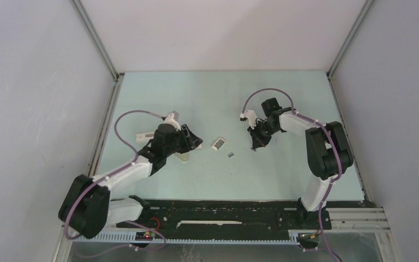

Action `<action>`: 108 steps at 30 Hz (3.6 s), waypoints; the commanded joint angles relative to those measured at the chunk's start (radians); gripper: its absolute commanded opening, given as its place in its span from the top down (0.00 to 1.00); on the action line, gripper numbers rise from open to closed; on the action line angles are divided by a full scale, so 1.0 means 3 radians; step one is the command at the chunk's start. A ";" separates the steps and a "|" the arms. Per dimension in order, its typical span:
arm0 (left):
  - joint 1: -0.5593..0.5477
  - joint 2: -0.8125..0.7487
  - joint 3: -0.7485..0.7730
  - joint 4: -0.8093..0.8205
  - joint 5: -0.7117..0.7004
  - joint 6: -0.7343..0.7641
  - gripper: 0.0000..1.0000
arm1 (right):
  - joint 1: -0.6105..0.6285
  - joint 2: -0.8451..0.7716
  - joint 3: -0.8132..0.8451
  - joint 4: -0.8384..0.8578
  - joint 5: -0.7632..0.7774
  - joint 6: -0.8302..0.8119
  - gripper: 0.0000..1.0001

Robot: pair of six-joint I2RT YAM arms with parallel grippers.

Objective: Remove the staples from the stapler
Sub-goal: Pick up the staple from the center of the board, then adjust the staple box at the center of the board, then pick up the staple from the center of the board.

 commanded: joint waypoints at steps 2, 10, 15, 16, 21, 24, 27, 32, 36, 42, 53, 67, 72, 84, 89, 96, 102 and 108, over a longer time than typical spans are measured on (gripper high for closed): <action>-0.0129 0.0501 0.0513 -0.0242 0.0332 -0.0073 0.65 | -0.0007 -0.0149 0.0145 0.0128 -0.0307 0.0427 1.00; -0.0499 0.1149 0.0945 -0.0652 0.0640 0.0222 0.81 | -0.0037 -0.0135 0.0155 0.0144 -0.0424 0.0482 1.00; -0.0712 0.1556 0.1422 -0.1243 0.0327 0.0429 0.83 | -0.0053 -0.0134 0.0159 0.0153 -0.0485 0.0522 1.00; -0.0736 0.1624 0.1516 -0.1343 0.0260 0.0461 0.82 | -0.0055 -0.0139 0.0160 0.0155 -0.0488 0.0526 1.00; -0.0806 0.1915 0.1863 -0.1684 -0.0091 0.0541 0.83 | -0.0058 -0.0140 0.0160 0.0160 -0.0489 0.0538 1.00; -0.0834 0.2039 0.1995 -0.1786 -0.0269 0.0566 0.83 | -0.0066 -0.0140 0.0159 0.0157 -0.0489 0.0535 1.00; -0.0844 0.2143 0.2103 -0.1807 -0.0385 0.0581 0.83 | -0.0071 -0.0133 0.0157 0.0164 -0.0484 0.0542 1.00; -0.0868 0.2270 0.2268 -0.1808 -0.0370 0.0616 0.84 | -0.0069 -0.0128 0.0156 0.0169 -0.0484 0.0553 1.00; -0.0890 0.2381 0.2360 -0.1919 -0.0513 0.0541 0.91 | -0.0070 -0.0126 0.0158 0.0174 -0.0489 0.0550 1.00; -0.0874 0.2451 0.2447 -0.2195 -0.0927 0.0353 0.96 | -0.0102 -0.0144 0.0158 0.0176 -0.0499 0.0557 1.00; -0.0770 0.2367 0.2431 -0.2155 -0.0978 0.0374 0.96 | -0.0108 -0.0174 0.0156 0.0178 -0.0553 0.0577 1.00; -0.0750 0.1061 0.1655 -0.1564 -0.0797 0.0598 0.73 | -0.0131 -0.0185 0.0129 0.0527 -0.1643 0.1513 1.00; -0.0710 0.0757 0.1331 -0.0830 -0.0143 0.0456 0.49 | -0.0144 -0.0132 0.0013 0.1074 -0.2101 0.2173 1.00; -0.0420 0.0415 0.0665 0.0853 0.0515 -0.0457 0.22 | -0.0334 -0.0045 -0.0269 0.3400 -0.2630 0.4734 1.00; -0.0357 0.0289 0.0461 0.1401 0.0594 -0.0683 0.16 | -0.0343 -0.0015 -0.0395 0.4458 -0.2682 0.5702 1.00; -0.0315 0.0416 0.0375 0.2138 0.0704 -0.1045 0.12 | -0.0262 0.0045 -0.0425 0.5391 -0.2665 0.6712 1.00; -0.0261 0.0542 0.0399 0.2380 0.0619 -0.1291 0.09 | -0.0221 0.0084 -0.0423 0.5896 -0.2622 0.7234 1.00; -0.0211 0.0778 0.0569 0.2585 0.0670 -0.1496 0.16 | -0.0160 0.0082 -0.0423 0.6117 -0.2590 0.7513 1.00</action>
